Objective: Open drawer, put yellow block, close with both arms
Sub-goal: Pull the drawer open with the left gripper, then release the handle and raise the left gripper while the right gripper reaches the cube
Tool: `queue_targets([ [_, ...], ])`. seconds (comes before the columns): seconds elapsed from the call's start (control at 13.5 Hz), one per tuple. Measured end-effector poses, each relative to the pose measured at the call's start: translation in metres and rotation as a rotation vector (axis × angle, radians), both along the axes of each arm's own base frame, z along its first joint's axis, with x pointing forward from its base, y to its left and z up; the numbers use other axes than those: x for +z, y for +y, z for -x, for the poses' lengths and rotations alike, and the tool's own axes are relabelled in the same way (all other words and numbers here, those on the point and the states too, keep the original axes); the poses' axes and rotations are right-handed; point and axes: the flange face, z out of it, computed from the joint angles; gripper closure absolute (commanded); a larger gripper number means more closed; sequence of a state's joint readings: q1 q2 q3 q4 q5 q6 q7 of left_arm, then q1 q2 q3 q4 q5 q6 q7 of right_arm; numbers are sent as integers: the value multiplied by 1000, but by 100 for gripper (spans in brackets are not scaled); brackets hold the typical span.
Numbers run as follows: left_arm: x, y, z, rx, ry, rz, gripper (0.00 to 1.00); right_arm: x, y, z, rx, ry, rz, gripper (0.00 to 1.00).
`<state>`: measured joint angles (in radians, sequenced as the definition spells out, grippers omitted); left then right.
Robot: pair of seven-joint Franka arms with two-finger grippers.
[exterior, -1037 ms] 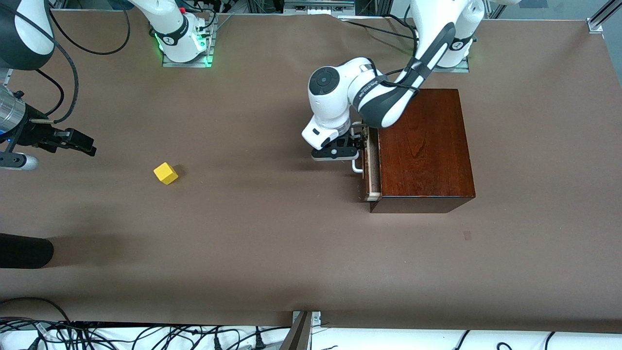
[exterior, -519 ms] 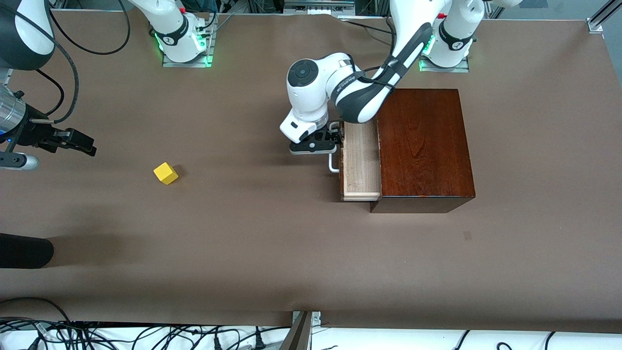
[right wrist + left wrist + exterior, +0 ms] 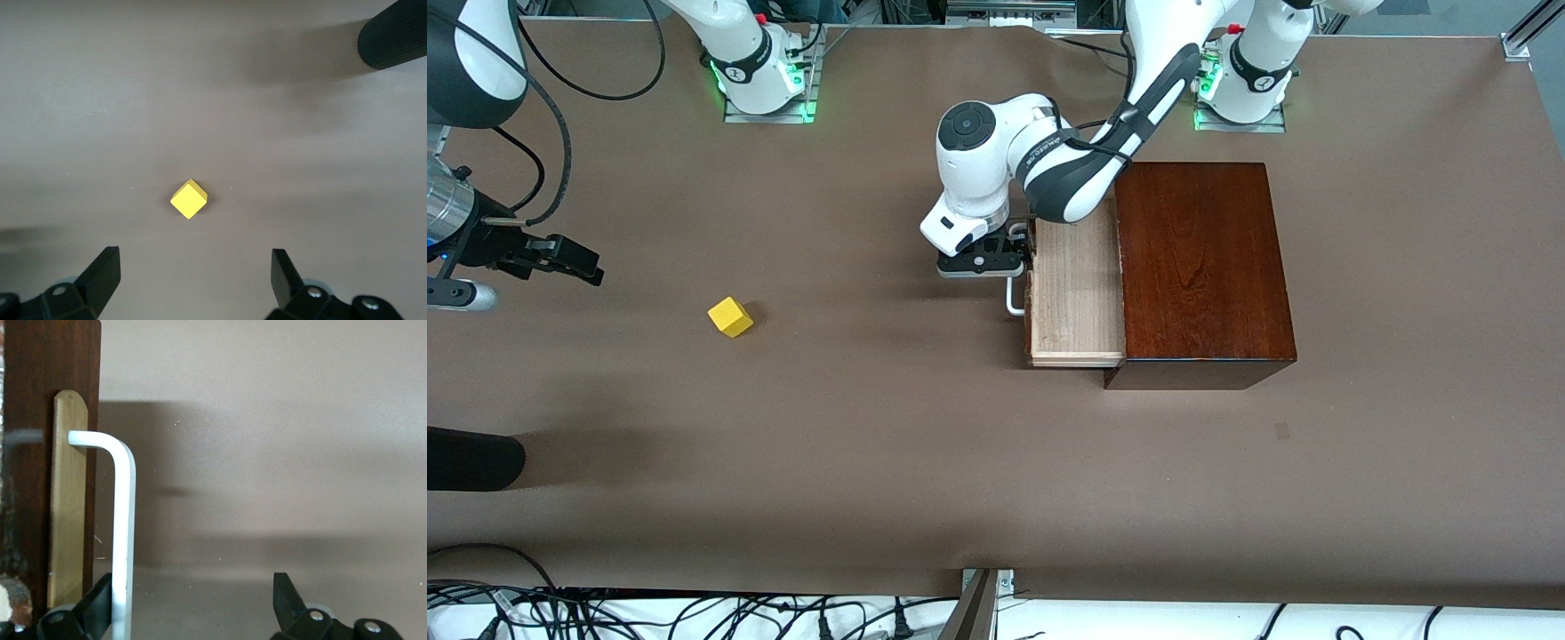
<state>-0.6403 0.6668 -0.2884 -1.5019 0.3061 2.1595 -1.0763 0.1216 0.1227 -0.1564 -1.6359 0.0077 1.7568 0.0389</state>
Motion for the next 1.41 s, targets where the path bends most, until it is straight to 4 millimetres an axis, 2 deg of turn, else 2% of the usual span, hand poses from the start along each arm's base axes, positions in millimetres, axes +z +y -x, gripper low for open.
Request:
queue_targets([
  [0.22,7,-2,0,-1,-7,9,0,0,0,0,0,-3,0,0],
  [0.44,29,9,-3,13,3,-30,0,-1,0,0,0,-2,0,0],
  [0.67,70,22,2,28,25,-64,0,-3,1,-1,1,-1,0,0],
  [0.89,130,44,7,75,70,-61,0,-25,1,-3,2,-17,1,0],
  [1.04,180,76,-1,83,67,-57,0,-54,4,-4,8,-23,2,0],
  [1.11,206,98,-6,72,81,-44,0,-68,9,-3,17,-23,1,0],
  [1.26,247,147,-20,58,97,-23,0,-89,23,1,45,-22,-2,0],
  [1.41,279,201,-30,41,105,-19,0,-109,35,6,84,-25,-4,0],
])
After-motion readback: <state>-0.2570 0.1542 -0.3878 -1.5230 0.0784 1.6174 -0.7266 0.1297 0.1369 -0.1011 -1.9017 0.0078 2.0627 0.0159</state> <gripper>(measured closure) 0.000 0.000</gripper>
